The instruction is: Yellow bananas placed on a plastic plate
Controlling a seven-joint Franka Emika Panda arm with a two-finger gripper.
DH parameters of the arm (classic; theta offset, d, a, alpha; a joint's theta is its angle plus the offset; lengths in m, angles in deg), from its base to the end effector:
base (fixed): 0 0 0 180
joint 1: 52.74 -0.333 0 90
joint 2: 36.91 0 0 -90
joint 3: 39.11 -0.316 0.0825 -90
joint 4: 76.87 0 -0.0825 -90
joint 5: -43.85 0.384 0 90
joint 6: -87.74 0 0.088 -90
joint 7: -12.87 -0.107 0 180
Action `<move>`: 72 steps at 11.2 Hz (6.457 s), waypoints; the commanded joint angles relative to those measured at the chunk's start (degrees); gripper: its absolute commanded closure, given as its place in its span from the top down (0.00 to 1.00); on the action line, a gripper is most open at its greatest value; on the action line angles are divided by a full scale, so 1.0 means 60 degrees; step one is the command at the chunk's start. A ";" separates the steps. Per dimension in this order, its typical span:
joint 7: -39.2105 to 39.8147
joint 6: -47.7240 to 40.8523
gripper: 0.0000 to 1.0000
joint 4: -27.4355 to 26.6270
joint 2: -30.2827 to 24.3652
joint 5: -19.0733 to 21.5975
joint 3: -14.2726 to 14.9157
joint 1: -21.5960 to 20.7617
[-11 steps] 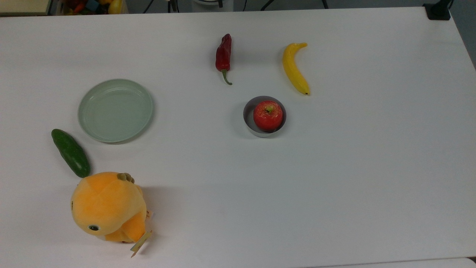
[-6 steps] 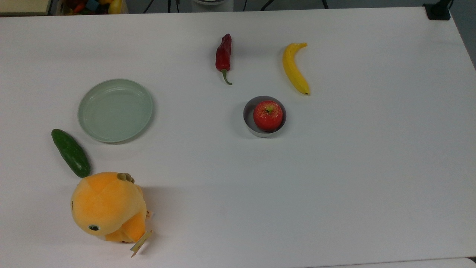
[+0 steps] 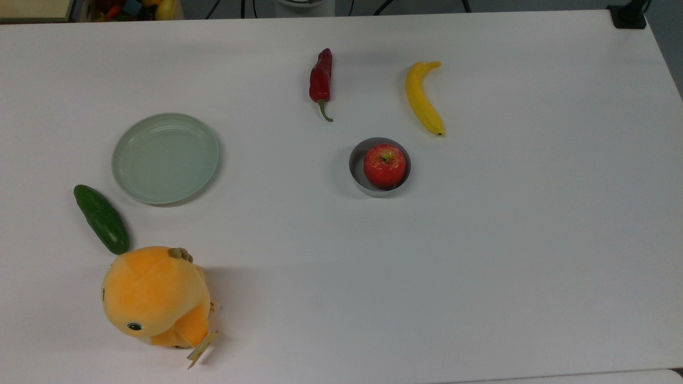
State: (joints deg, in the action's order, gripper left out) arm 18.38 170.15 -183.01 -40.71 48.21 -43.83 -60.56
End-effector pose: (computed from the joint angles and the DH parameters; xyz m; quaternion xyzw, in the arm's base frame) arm 0.4864 0.1183 0.5219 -0.9724 -0.1523 0.1749 0.0247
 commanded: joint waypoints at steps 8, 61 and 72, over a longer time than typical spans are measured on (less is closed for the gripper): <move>-0.0606 0.3675 1.00 -0.3359 -0.0070 0.1588 -0.1320 -0.0030; 0.3755 0.7280 0.01 0.0946 0.3224 -0.0579 0.3408 0.0978; 0.4253 0.8809 0.78 0.0711 0.4809 -0.0990 0.3408 0.1904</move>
State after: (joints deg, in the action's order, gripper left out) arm 43.07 221.72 -178.07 -11.34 43.17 -23.62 -48.97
